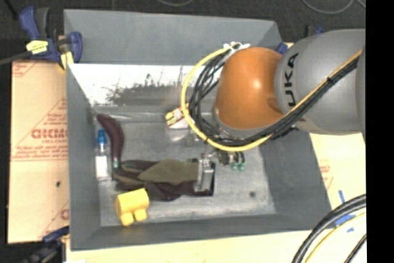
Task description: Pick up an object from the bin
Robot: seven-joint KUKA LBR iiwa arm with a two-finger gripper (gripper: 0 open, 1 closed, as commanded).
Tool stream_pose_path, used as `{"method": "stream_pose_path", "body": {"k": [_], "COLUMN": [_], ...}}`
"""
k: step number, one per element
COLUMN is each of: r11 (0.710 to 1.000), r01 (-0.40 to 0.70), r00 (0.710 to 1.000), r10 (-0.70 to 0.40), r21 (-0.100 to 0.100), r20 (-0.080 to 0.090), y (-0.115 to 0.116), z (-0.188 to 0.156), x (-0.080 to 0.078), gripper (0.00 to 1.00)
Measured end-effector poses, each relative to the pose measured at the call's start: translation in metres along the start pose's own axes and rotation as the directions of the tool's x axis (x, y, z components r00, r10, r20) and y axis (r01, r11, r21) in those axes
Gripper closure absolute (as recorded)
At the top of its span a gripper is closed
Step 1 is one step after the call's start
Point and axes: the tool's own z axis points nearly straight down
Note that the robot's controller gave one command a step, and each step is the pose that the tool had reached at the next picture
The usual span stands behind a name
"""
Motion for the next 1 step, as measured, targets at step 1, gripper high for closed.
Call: {"method": "stream_pose_path", "body": {"k": [1], "r11": [1.000], "r01": [-0.001], "r00": [1.000], "r10": [0.001], "r21": [-0.001], "r20": [0.008], "y": [-0.0002], "z": [-0.0044], "x": [-0.0015], "gripper": [0.00]}}
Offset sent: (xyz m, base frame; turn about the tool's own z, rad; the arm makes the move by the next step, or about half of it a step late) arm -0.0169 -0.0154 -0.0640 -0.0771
